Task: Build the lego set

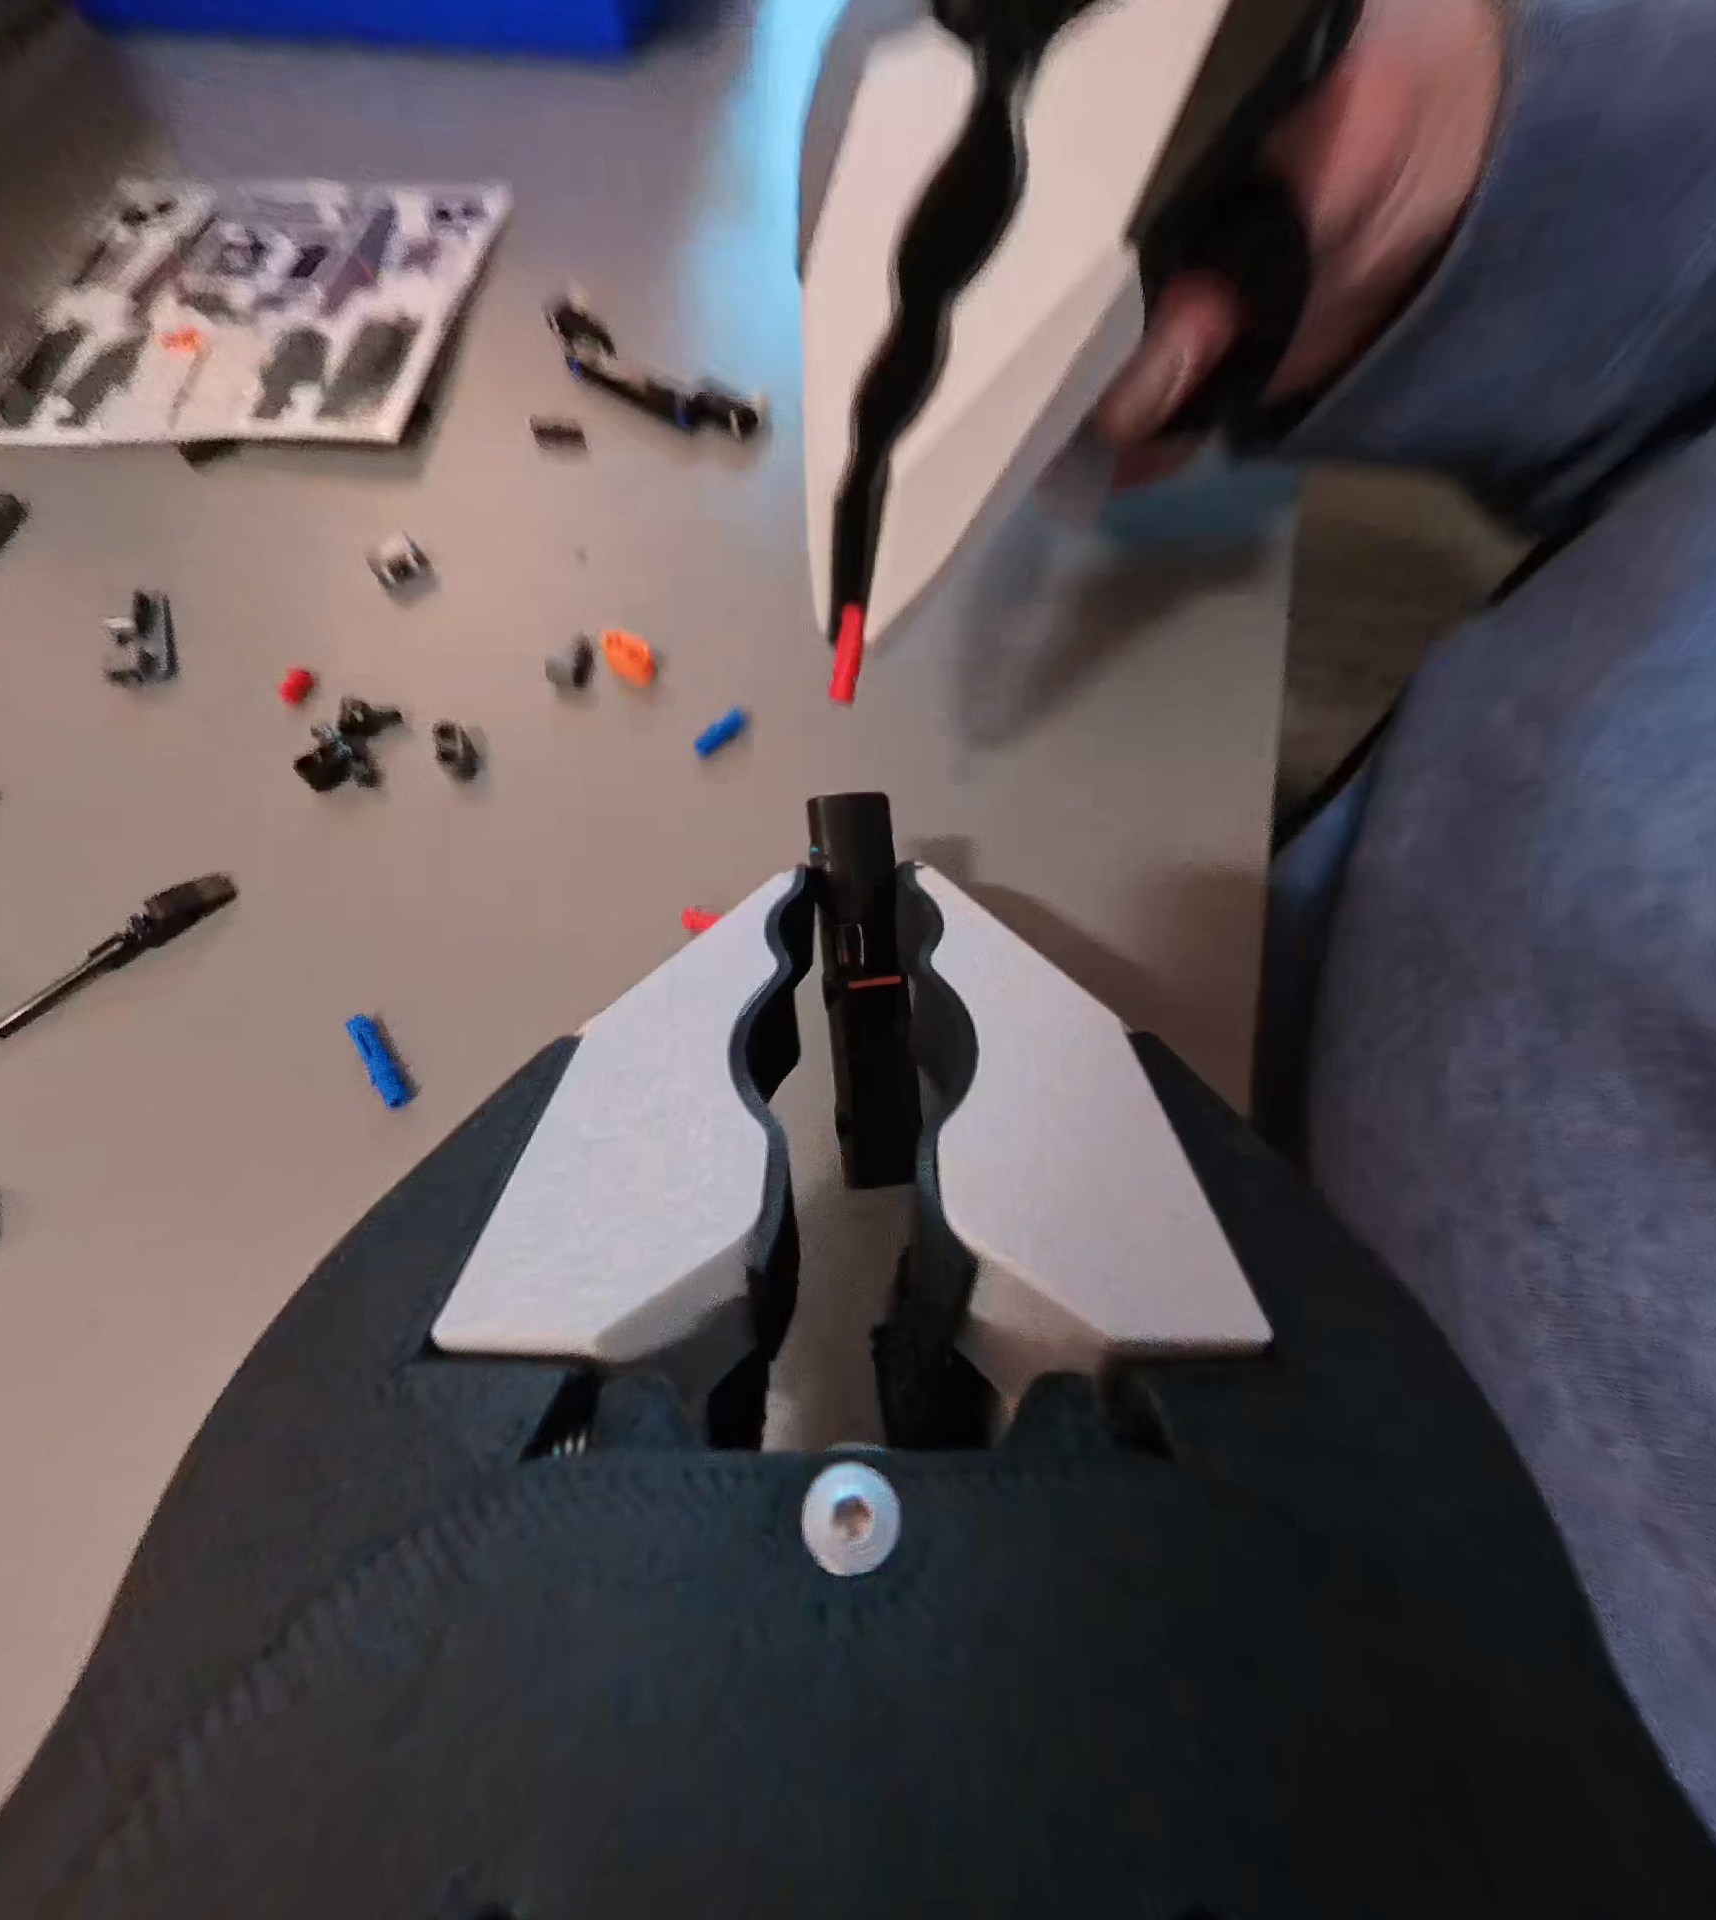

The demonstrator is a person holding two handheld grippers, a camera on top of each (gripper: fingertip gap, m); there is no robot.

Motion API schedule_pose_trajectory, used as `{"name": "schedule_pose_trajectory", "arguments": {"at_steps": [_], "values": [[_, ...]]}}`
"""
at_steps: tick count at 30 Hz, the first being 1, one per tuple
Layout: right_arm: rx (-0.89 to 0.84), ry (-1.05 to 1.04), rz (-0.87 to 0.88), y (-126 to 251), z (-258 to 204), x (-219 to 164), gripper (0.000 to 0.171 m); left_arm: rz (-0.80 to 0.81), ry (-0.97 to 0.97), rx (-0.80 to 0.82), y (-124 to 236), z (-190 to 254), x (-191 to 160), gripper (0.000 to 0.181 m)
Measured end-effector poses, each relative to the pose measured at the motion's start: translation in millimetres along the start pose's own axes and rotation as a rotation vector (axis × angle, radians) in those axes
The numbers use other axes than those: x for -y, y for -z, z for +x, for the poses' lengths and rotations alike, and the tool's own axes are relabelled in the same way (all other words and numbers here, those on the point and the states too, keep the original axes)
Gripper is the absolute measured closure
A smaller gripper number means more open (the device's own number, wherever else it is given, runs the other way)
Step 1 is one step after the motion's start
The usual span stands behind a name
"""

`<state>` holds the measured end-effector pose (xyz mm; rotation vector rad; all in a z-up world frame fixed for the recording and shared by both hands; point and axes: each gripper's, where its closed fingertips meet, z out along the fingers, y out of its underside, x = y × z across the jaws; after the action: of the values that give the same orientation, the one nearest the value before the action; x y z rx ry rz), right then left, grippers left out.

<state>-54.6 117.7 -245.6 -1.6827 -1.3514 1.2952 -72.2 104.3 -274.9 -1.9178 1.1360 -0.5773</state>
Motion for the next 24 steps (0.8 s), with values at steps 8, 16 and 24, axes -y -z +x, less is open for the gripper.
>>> {"name": "schedule_pose_trajectory", "arguments": {"at_steps": [8, 16, 24], "values": [[0.015, 0.084, 0.035, 19, -9, 28, 0.17, 0.4, 0.261, -0.266, 20, 9, 54, 0.168], [0.068, 0.172, 0.013, 24, -13, 44, 0.17, 0.462, 0.274, -0.422, 20, 8, 62, 0.168], [0.104, 0.209, -0.051, 23, -14, 45, 0.17, 0.537, 0.331, -0.509, 26, 2, 68, 0.168]]}}
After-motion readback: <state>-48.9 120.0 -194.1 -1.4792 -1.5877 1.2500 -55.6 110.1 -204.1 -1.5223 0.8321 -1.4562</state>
